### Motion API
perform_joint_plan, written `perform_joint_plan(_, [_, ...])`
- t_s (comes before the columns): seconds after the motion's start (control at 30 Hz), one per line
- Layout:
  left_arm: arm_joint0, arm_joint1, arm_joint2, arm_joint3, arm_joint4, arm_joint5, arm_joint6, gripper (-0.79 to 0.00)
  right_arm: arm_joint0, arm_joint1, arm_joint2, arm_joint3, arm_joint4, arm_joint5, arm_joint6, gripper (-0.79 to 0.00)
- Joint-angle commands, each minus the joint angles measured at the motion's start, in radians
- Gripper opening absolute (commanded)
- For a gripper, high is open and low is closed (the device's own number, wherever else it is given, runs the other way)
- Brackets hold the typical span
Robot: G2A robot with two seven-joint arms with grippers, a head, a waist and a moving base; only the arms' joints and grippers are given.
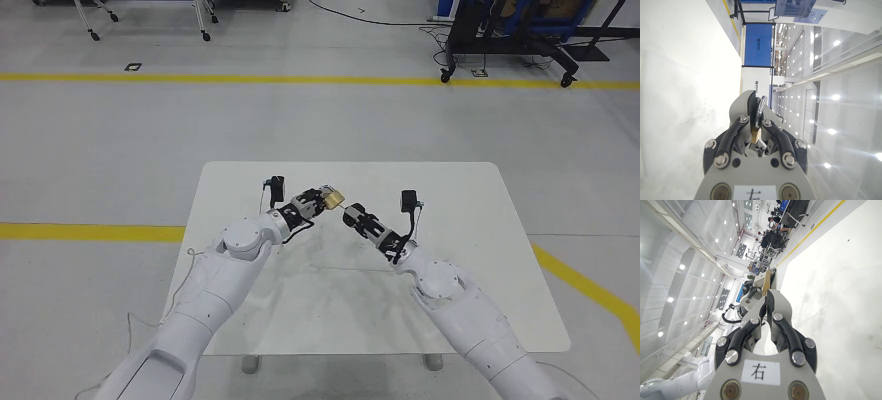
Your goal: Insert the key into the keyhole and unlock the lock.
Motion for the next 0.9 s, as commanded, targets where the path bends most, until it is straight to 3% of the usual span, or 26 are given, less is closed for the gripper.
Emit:
perform_joint_plan(0.0, [0.001,-0.002,0.002,-0.001,0.007,0.0,0.007,-0.785,0.001,-0.002,-0.001,0.001,-0.002,-0.001,0.002,-0.785])
perform_joint_plan(0.83, [0.023,-0.01,-0.012,-0.023,0.072,-0.01,0.023,-0.785,-0.013,-0.028,-0.004,-0.034,-0.182,0.067,-0.105,-0.785])
perform_joint_plan(0.87, [0.024,-0.01,-0.014,-0.023,0.073,-0.009,0.022,-0.785,-0.014,-0.028,-0.002,-0.034,-0.18,0.067,-0.103,-0.548])
